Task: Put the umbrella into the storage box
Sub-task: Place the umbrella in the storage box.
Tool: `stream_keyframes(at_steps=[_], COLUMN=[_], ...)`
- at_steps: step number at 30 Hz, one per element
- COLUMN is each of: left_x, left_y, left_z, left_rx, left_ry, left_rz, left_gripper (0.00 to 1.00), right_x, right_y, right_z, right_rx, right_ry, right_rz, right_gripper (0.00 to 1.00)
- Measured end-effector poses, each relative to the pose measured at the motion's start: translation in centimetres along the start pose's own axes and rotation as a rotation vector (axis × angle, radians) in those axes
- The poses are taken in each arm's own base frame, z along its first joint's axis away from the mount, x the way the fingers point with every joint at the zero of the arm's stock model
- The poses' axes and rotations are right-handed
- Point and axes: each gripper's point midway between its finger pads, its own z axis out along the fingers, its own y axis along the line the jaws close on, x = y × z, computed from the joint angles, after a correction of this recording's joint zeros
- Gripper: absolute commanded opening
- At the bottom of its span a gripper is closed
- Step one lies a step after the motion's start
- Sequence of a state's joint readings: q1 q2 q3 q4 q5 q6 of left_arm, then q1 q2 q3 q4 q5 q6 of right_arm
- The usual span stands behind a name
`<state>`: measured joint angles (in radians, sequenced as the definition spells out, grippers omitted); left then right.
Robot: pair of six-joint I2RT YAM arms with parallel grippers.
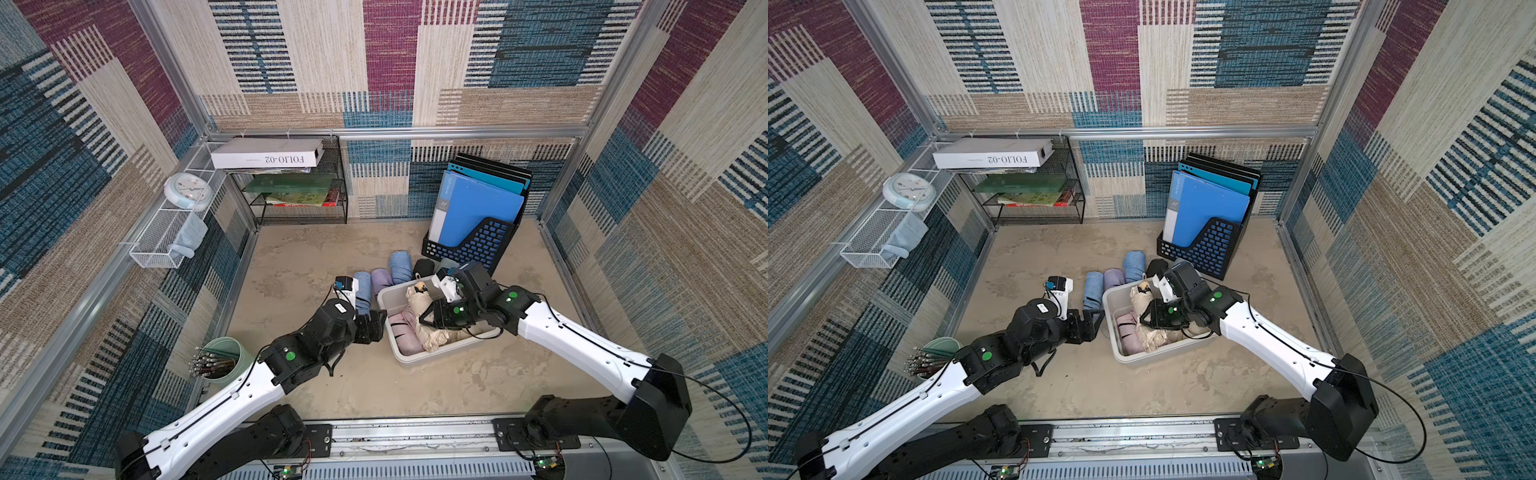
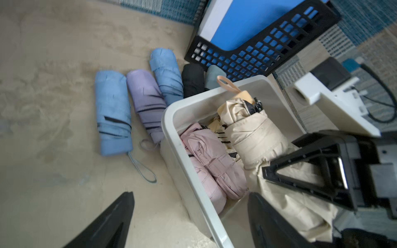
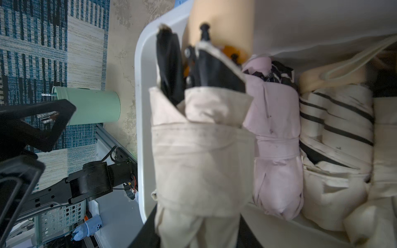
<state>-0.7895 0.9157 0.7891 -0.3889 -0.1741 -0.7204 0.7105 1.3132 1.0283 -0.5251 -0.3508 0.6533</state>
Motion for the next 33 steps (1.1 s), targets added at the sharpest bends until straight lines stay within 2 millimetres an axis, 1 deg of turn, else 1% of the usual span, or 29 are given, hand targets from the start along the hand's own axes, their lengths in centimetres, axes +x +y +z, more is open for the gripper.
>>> stream_keyframes(at_steps=[2, 5, 9, 12, 14, 17, 18, 20, 22, 24, 27, 29, 30, 33], left_x=[1.1, 2.6, 4.0, 4.5, 4.7, 5.1, 5.0, 4.9, 4.9, 4.9, 4.7, 4.5, 4.4, 4.2], left_y=[0.3, 0.3, 0.7, 0.8, 1.0, 1.0, 0.9, 0.9, 0.8, 0.8, 0.6, 0.5, 0.4, 0.3], left_z=[1.1, 2.7, 4.1, 4.8, 5.1, 5.5, 5.6, 5.8, 5.8, 5.9, 5.9, 5.8, 5.8, 5.7], left_rx=[-0.009, -0.019, -0.038, -0.041, -0.044, -0.041, -0.038, -0.037, -0.034, -0.031, -0.029, -0.026, -0.024, -0.023], left_ry=[0.058, 0.127, 0.191, 0.213, 0.216, 0.23, 0.226, 0.225, 0.225, 0.226, 0.225, 0.222, 0.219, 0.218], left_rz=[-0.112, -0.231, -0.335, -0.384, -0.402, -0.429, -0.434, -0.439, -0.443, -0.443, -0.443, -0.443, -0.443, -0.44], left_gripper=[0.86, 0.81, 0.72, 0.65, 0.62, 0.58, 0.57, 0.55, 0.53, 0.52, 0.5, 0.49, 0.49, 0.49], right_x=[0.3, 0.5, 1.1, 1.7, 1.9, 2.0, 1.9, 1.3, 0.1, -0.7, -0.7, -0.1, 0.3, 1.1], right_y=[-0.1, 0.0, -0.1, -0.8, -1.4, -2.2, -2.2, -1.6, -0.5, 0.1, -0.4, -1.2, -1.6, -2.3], right_z=[0.9, 2.2, 4.0, 5.4, 6.1, 6.9, 6.9, 6.5, 5.5, 4.3, 3.4, 3.7, 4.1, 5.5], right_rx=[0.001, 0.0, 0.016, 0.039, 0.055, 0.081, 0.083, 0.08, 0.073, 0.073, 0.101, 0.116, 0.124, 0.134], right_ry=[0.007, 0.013, 0.019, 0.023, 0.025, 0.029, 0.029, 0.016, -0.021, -0.057, -0.083, -0.073, -0.06, -0.019], right_rz=[-0.004, -0.018, -0.044, -0.054, -0.055, -0.055, -0.059, -0.081, -0.113, -0.132, -0.136, -0.126, -0.117, -0.098], right_gripper=[0.29, 0.29, 0.33, 0.37, 0.44, 0.71, 0.76, 0.79, 0.79, 0.75, 0.65, 0.57, 0.54, 0.5])
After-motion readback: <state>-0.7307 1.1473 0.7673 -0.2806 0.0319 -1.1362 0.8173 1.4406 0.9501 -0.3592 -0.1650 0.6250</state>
